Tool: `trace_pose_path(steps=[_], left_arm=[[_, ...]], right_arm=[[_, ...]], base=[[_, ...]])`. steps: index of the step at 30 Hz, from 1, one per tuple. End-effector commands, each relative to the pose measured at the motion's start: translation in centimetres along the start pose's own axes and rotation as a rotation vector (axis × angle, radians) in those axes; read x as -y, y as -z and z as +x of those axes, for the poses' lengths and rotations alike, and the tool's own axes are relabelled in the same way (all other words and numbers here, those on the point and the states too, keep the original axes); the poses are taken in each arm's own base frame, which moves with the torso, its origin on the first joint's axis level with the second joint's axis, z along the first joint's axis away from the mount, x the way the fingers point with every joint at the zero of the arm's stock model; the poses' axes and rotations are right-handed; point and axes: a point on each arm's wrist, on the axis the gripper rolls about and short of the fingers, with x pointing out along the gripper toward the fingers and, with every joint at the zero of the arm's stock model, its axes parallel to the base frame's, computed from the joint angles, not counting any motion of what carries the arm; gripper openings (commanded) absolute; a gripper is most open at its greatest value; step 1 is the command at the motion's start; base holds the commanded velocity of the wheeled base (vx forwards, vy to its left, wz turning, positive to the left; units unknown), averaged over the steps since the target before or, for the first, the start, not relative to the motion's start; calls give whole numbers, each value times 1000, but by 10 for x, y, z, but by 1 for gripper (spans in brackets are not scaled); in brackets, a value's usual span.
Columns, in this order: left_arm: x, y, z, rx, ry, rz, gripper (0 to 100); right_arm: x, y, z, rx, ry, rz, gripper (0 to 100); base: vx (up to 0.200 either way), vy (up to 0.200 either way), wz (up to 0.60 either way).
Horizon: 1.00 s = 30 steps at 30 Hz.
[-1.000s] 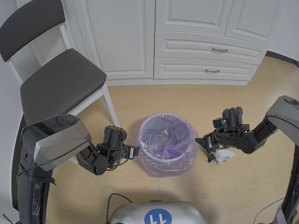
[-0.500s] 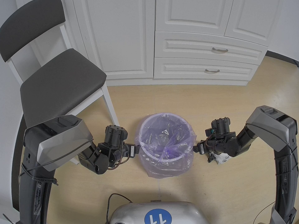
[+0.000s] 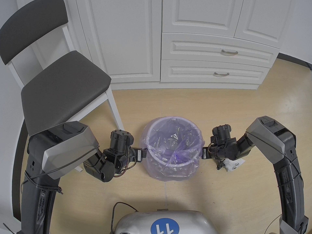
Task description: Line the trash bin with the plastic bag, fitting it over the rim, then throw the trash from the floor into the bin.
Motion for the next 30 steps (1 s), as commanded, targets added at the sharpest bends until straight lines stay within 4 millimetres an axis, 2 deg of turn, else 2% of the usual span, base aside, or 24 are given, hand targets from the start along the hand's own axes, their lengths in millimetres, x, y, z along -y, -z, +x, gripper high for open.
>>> trace_pose_path(steps=[1, 7, 18, 24, 29, 30], left_arm=[[0, 1, 2, 0, 0, -1, 100], [-1, 13, 12, -20, -5, 0, 100], [-5, 30, 21, -60, -16, 6, 100], [-4, 17, 13, -35, -10, -11, 100], [-4, -5, -9, -10, -4, -12, 100], [-4, -4, -9, -11, -4, -12, 100]], right_arm=[[3, 3, 31, -23, 110, 57, 100], [10, 0, 48, -29, 158, 92, 100], [13, 0, 50, -101, 164, 99, 100], [11, -1, 47, -110, 169, 120, 100], [16, -24, 14, -92, 155, 127, 100], [17, -25, 13, -91, 155, 127, 100]], base=[[0, 0, 0], [0, 0, 0], [0, 0, 0], [0, 0, 0], [0, 0, 0], [0, 0, 0]])
